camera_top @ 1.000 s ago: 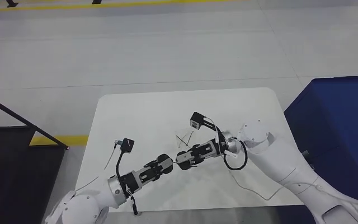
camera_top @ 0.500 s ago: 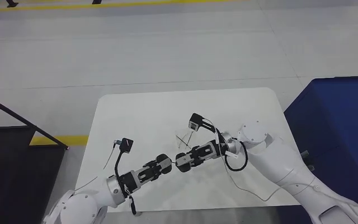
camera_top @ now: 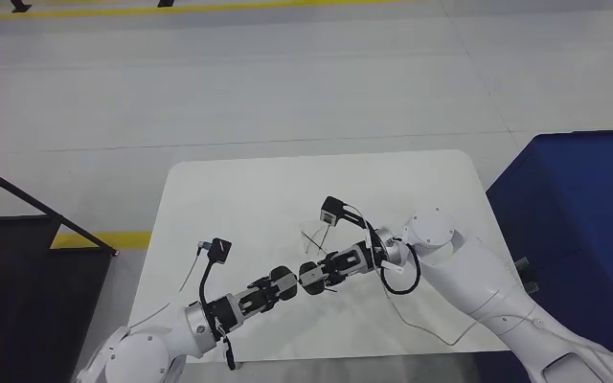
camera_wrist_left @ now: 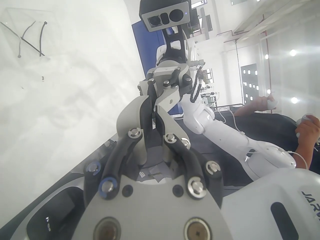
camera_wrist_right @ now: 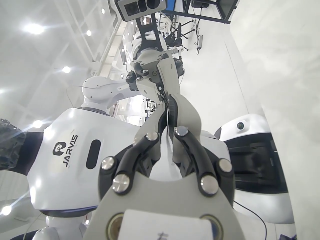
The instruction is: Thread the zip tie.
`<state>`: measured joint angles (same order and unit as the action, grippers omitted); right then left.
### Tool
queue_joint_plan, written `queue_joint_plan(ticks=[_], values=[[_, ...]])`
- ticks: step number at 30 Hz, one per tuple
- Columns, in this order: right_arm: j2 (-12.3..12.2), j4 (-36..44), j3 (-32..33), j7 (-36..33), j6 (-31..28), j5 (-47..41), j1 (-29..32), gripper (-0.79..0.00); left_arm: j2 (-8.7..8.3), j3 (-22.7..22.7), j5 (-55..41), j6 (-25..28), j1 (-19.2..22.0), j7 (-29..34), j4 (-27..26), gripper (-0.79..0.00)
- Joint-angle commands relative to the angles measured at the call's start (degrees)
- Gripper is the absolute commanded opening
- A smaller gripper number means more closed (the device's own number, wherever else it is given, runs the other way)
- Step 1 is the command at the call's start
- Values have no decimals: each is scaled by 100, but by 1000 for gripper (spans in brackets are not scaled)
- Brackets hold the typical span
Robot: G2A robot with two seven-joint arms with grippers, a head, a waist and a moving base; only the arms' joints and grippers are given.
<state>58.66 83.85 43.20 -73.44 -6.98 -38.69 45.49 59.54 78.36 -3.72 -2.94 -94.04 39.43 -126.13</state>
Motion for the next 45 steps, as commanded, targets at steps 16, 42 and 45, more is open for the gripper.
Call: queue_joint_plan(ticks=[16, 42, 45], values=[[76, -85, 208, -172, 60, -162, 84, -785, -24, 260, -235, 79, -143, -43, -84, 0], [1, 251, 1231, -1030, -848, -796, 237, -785, -25, 638, -666, 301, -305, -268, -85, 0], [-34, 338, 1357, -965, -929, -555, 251, -785, -25, 638, -666, 301, -305, -268, -85, 0]])
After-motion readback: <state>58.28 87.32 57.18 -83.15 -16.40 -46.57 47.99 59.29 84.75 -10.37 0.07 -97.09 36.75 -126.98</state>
